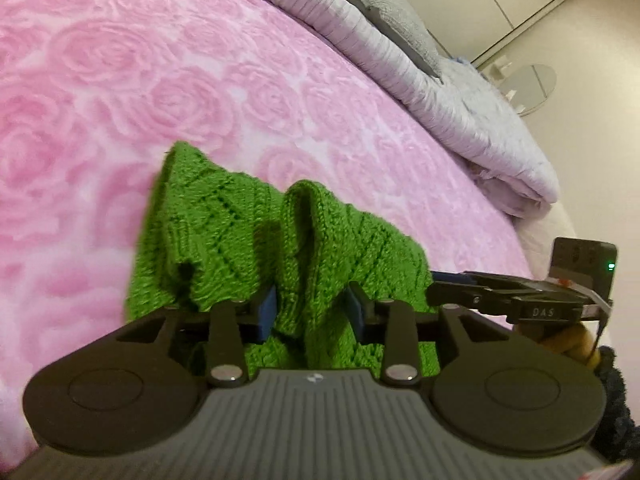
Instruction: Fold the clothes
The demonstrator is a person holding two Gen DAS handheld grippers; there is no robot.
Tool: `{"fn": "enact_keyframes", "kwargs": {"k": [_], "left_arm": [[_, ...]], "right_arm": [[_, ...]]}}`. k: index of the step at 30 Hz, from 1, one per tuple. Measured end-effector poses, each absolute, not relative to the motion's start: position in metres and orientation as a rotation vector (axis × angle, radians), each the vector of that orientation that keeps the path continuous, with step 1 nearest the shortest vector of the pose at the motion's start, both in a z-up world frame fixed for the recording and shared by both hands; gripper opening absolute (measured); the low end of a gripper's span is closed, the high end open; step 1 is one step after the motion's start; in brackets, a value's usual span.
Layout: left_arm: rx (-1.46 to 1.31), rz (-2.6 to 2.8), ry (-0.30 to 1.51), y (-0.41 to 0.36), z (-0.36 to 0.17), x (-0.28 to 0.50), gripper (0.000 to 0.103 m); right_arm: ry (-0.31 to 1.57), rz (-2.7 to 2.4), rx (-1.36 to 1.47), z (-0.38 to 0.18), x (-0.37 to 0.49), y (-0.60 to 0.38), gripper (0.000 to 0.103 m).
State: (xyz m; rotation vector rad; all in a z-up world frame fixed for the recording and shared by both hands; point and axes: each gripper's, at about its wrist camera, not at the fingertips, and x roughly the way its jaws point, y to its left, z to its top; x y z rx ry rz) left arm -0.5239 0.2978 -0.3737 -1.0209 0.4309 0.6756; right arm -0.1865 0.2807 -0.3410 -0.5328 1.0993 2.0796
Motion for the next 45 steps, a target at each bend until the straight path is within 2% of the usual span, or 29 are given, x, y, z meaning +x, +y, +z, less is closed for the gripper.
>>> {"fn": "enact_keyframes", "kwargs": {"k": [1, 2, 4, 12, 19, 45], "left_arm": [[-1.015, 0.665, 0.427, 0.299, -0.374, -0.524, 0.017], [-1.012, 0.645, 0.416, 0.300, -0.373, -0.525, 0.012], [-0.994, 0.629, 0.399, 0.301, -0.364, -0.529, 0.011], [-0.943, 0.659, 0.410, 0.325, -0.335, -0.557, 0.010], [-1.041, 0.637, 0.437, 0.354, -0.357, -0.575, 0.011], [-1.047, 0.665, 0.449, 0.353, -0.382, -0.582, 0.011]], "right_arm": [[1.111, 2.080, -0.517, -0.342, -0.186, 0.281, 0.046], [1.116, 2.078, -0.507, -0.342, -0.185, 0.281, 0.046], [1.095, 2.074, -0.521, -0.339, -0.190, 0.281, 0.046], [0.983, 2.095, -0.629, -0.325, -0.236, 0.292, 0.046], [0.888, 2.078, -0.762, -0.325, -0.274, 0.301, 0.046], [0.815, 2.028, -0.874, -0.332, -0.305, 0.308, 0.046]]}}
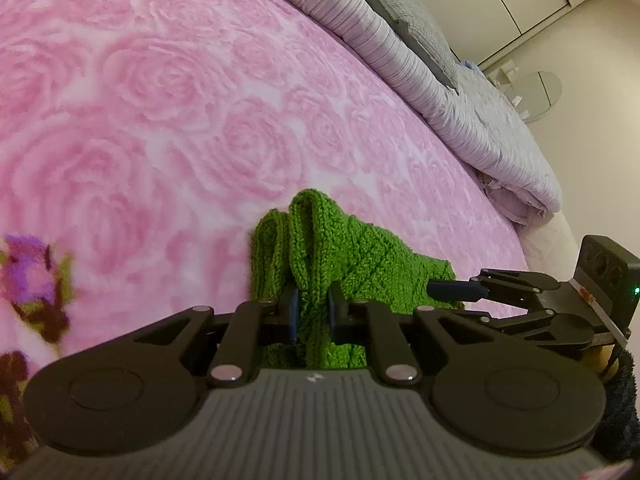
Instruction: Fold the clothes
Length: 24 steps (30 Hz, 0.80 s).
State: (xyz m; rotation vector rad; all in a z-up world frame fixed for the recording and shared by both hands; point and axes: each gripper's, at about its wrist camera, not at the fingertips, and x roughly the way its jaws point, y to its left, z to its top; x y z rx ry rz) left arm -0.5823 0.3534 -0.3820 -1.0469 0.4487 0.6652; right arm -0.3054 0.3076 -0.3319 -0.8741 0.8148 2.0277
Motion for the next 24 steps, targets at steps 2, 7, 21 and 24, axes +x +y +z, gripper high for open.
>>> {"fn": "enact_keyframes", "kwargs": {"k": [2, 7, 21, 24], "left_arm": [[-1.043, 0.668, 0.452, 0.352, -0.381, -0.582, 0.011], [-1.046, 0.664, 0.447, 0.352, -0.383, -0.583, 0.012], [-1.023, 0.688, 0.464, 0.350, -0.379, -0.577, 0.013], [-1.006, 0.717, 0.470, 0.344, -0.373, -0.574, 0.015]], "right_arm": [[0.812, 2.022, -0.880, -0.333, -0.307, 0.308, 0.046], [0.815, 2.020, -0.829, -0.326, -0.298, 0.315, 0.046], [0.885, 1.831, -0.715, -0.331, -0.270, 0.333, 0.046], [0.890, 1.778, -0.689, -0.326, -0.270, 0.330, 0.047]]}}
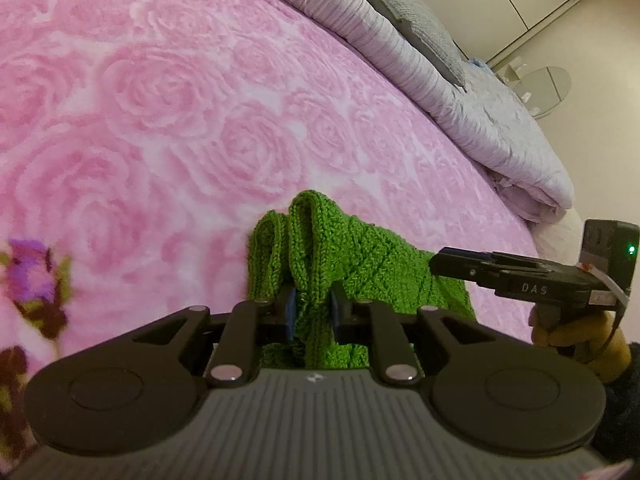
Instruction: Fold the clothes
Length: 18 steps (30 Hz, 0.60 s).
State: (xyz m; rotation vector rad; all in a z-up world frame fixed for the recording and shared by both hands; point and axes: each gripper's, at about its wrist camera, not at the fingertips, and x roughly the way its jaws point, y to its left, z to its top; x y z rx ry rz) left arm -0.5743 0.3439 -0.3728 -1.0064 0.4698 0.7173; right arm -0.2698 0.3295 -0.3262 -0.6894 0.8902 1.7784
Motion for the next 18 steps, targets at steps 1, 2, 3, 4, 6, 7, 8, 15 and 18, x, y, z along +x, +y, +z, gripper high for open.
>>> {"fn": "enact_keyframes", "kwargs": {"k": [1, 2, 3, 4, 6, 7, 8, 15, 18], "left_arm": [[-1.001, 0.729, 0.471, 0.341, -0.370, -0.574, 0.016], [-0.992, 0.741, 0.473, 0.337, -0.366, -0.574, 0.016], [-0.983, 0.754, 0.474, 0.333, -0.362, -0.574, 0.016], [-0.966, 0.770, 0.478, 0.327, -0.357, -0.576, 0.016], [-0.934, 0.800, 0.493, 0.310, -0.348, -0.582, 0.016], [-0.935, 0.806, 0.492, 0.301, -0.344, -0.587, 0.017], [-0.953, 0.798, 0.483, 0.288, -0.342, -0.594, 0.017], [-1.117, 0.736, 0.425, 0.206, -0.344, -0.629, 0.022], [-1.189, 0.707, 0.404, 0.191, -0.356, -0.627, 0.022]], "right_arm": [[0.892, 1.761, -0.680, -0.325, -0.270, 0.328, 0.047], [0.896, 1.745, -0.667, -0.323, -0.270, 0.326, 0.047], [0.893, 1.735, -0.653, -0.320, -0.269, 0.323, 0.047], [0.890, 1.725, -0.639, -0.317, -0.268, 0.319, 0.047], [0.894, 1.714, -0.600, -0.310, -0.265, 0.311, 0.047], [0.905, 1.713, -0.579, -0.305, -0.262, 0.305, 0.047], [0.915, 1.714, -0.561, -0.301, -0.259, 0.298, 0.047], [0.905, 1.748, -0.543, -0.284, -0.255, 0.228, 0.047], [0.926, 1.751, -0.533, -0.286, -0.257, 0.202, 0.047]]}}
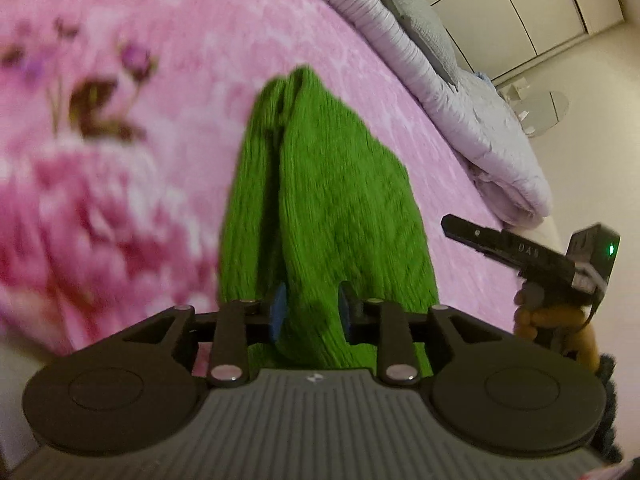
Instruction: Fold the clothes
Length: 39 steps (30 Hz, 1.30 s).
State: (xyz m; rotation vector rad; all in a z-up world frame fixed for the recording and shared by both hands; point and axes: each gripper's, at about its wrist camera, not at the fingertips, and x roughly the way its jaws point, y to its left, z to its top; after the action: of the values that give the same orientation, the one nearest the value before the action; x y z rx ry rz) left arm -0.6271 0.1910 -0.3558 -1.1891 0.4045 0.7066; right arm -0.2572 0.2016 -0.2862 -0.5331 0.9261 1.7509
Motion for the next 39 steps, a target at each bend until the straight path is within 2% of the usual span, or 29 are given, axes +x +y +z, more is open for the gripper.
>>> {"fn": "enact_keyframes", "kwargs": {"k": [4, 5, 10, 18, 23, 28, 34, 39], "left_arm": [[-1.250, 0.703, 0.350, 0.192, -0.366, -0.619, 0.022], [-1.241, 0.705, 0.344, 0.194, -0.365, -0.619, 0.005], [-1.099, 0.768, 0.334, 0.187, -0.342, -0.634, 0.004], [-1.159, 0.822, 0.364, 0.186, -0.376, -0.651, 0.004], [-1.023, 0.817, 0.377, 0.178, -0.354, -0.652, 0.004], [-1.046, 0.847, 0.447, 0.181, -0.384, -0.638, 0.005], [-0.997, 0.882, 0.459, 0.172, -0.363, -0.635, 0.006], [-0.909, 0.925, 0.535, 0.166, -0.355, -0.618, 0.006]], "right_arm": [[0.961, 1.748, -0.531, -0.293, -0.264, 0.184, 0.047], [0.966, 1.749, -0.536, -0.294, -0.267, 0.182, 0.047], [0.954, 1.775, -0.586, -0.300, -0.286, 0.179, 0.047], [0.921, 1.759, -0.665, -0.316, -0.314, 0.188, 0.047], [0.858, 1.767, -0.691, -0.315, -0.323, 0.175, 0.047], [0.733, 1.754, -0.765, -0.339, -0.342, 0.169, 0.048], [0.813, 1.735, -0.660, -0.322, -0.323, 0.153, 0.048], [0.858, 1.716, -0.561, -0.312, -0.322, 0.127, 0.048]]}}
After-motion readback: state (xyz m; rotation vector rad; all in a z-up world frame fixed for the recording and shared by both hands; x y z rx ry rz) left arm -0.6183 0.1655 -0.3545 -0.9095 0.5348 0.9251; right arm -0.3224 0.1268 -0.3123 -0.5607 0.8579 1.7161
